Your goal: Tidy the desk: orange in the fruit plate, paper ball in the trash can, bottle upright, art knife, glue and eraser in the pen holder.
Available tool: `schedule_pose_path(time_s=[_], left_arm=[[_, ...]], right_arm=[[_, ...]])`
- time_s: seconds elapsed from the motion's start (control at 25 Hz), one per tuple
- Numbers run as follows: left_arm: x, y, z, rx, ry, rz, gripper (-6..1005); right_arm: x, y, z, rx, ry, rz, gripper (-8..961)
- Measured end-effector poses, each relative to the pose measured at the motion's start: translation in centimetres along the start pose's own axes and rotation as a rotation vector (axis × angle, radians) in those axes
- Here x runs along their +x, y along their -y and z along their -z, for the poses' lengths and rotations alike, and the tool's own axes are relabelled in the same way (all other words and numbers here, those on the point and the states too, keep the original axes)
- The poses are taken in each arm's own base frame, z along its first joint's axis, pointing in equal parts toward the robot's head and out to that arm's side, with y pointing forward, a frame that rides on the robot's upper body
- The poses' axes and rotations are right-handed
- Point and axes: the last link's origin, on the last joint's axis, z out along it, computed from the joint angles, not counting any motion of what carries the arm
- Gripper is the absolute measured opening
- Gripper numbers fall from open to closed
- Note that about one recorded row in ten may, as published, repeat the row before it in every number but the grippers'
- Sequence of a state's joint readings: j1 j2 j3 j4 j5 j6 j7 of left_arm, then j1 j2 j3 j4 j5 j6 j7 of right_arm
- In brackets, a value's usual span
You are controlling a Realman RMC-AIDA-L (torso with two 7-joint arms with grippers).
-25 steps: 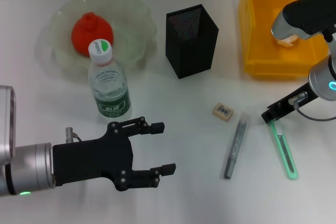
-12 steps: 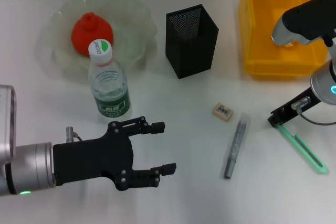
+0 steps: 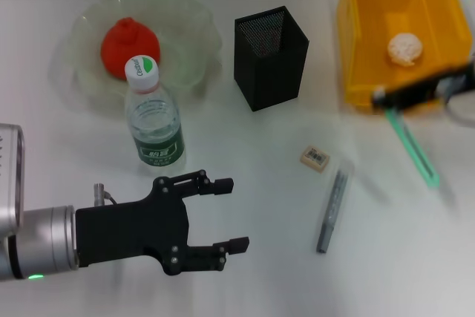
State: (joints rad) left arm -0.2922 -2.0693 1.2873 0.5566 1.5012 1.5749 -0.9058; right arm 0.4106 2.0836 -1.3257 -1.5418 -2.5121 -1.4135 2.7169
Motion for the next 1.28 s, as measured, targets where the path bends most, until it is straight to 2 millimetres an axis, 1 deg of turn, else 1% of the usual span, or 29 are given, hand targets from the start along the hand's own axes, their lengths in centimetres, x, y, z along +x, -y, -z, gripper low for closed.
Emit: schedule_pose_path(time_s=[0.04,0.08,0.12,0.2,0.24,0.28,0.32,0.36,0.4,0.44,0.52,0.56,0.6,0.64,0.68,0.72,0.76,0.8,0.84,0.88,0.92,0.96,1.0,1.04,1.08,1.12,1.28], left_arm=[[-0.1,-0.1,0.0,-0.005,0.003,0.005,800],[-0.1,-0.1,0.0,-0.005,0.003,0.005,800],[-0.2,-0.2,-0.1,-0.007,0.003,0.008,800],[-0.2,-0.2,-0.1,-0.009,0.005,0.009,800],[-0.2,-0.2,-0.2,-0.01,0.006,0.009,800],[-0.2,-0.2,-0.2,-0.01,0.006,0.009,800],[-0.2,-0.2,-0.2,-0.011,0.007,0.009,800],[-0.2,-0.2,-0.2,-0.012,0.007,0.01,800],[-0.3,-0.2,-0.2,-0.012,0.007,0.01,800],[-0.3,-0.3,-0.1,-0.011,0.008,0.012,799],[-0.4,-0.4,-0.1,-0.01,0.01,0.016,799],[-0.5,-0.4,-0.1,-0.01,0.01,0.019,799],[-0.5,-0.4,-0.1,-0.01,0.01,0.019,799],[-0.6,-0.5,-0.1,-0.01,0.01,0.025,799],[-0.6,-0.5,-0.1,-0.01,0.01,0.025,799],[-0.6,-0.5,-0.1,-0.01,0.01,0.026,799],[-0.6,-0.5,-0.1,-0.01,0.011,0.026,799],[-0.6,-0.5,-0.1,-0.009,0.011,0.026,799],[-0.6,-0.5,-0.1,-0.007,0.013,0.027,799],[-0.6,-0.5,-0.1,-0.007,0.013,0.027,799],[-0.7,-0.4,-0.1,-0.005,0.014,0.027,799],[-0.7,-0.4,-0.1,-0.002,0.017,0.029,799],[-0.7,-0.4,-0.1,-0.002,0.017,0.029,799],[-0.8,-0.4,-0.1,0.0,0.019,0.033,799],[-0.8,-0.4,-0.1,0.0,0.019,0.033,799],[-0.8,-0.3,-0.2,0.0,0.02,0.034,799],[-0.9,-0.3,-0.2,0.005,0.024,0.035,799]], right_arm=[[-0.9,0.6,1.7,-0.025,0.151,-0.001,174],[-0.9,0.6,1.7,-0.025,0.151,-0.001,175],[-1.3,0.8,2.1,-0.035,0.225,0.012,177],[-2.2,1.2,2.9,-0.053,0.398,0.037,179],[-3.0,1.4,2.9,-0.067,0.557,0.062,180],[-3.0,1.4,2.9,-0.067,0.557,0.062,181],[-3.8,1.3,2.3,-0.097,0.701,0.088,183],[-3.8,1.3,2.3,-0.097,0.701,0.088,184],[-4.1,1.2,1.8,-0.117,0.754,0.099,185],[-4.8,1.0,0.9,-0.166,0.843,0.103,187],[-5.3,0.9,-0.3,-0.203,0.915,0.11,189],[-5.4,0.9,-0.9,-0.21,0.942,0.114,190],[-5.4,0.9,-0.9,-0.21,0.942,0.114,191],[-5.7,0.8,-2.1,-0.203,0.982,0.138,193],[-5.7,0.8,-2.1,-0.203,0.982,0.138,194],[-5.9,0.7,-3.6,-0.203,0.997,0.141,195],[-5.9,0.7,-3.6,-0.203,0.997,0.141,197],[-6.0,0.5,-4.3,-0.203,0.997,0.149,198],[-6.2,0.2,-5.6,-0.208,0.979,0.155,199],[-6.2,0.2,-5.6,-0.208,0.979,0.155,200],[-6.2,0.0,-6.3,-0.207,0.964,0.165,201],[-6.1,-0.4,-7.4,-0.212,0.933,0.172,203],[-6.1,-0.4,-7.4,-0.212,0.933,0.172,204],[-6.1,-0.9,-8.3,-0.219,0.904,0.184,205],[-6.1,-0.9,-8.3,-0.219,0.904,0.184,207],[-6.0,-1.1,-8.8,-0.218,0.887,0.199,208],[-5.6,-1.2,-9.1,-0.215,0.878,0.206,213]])
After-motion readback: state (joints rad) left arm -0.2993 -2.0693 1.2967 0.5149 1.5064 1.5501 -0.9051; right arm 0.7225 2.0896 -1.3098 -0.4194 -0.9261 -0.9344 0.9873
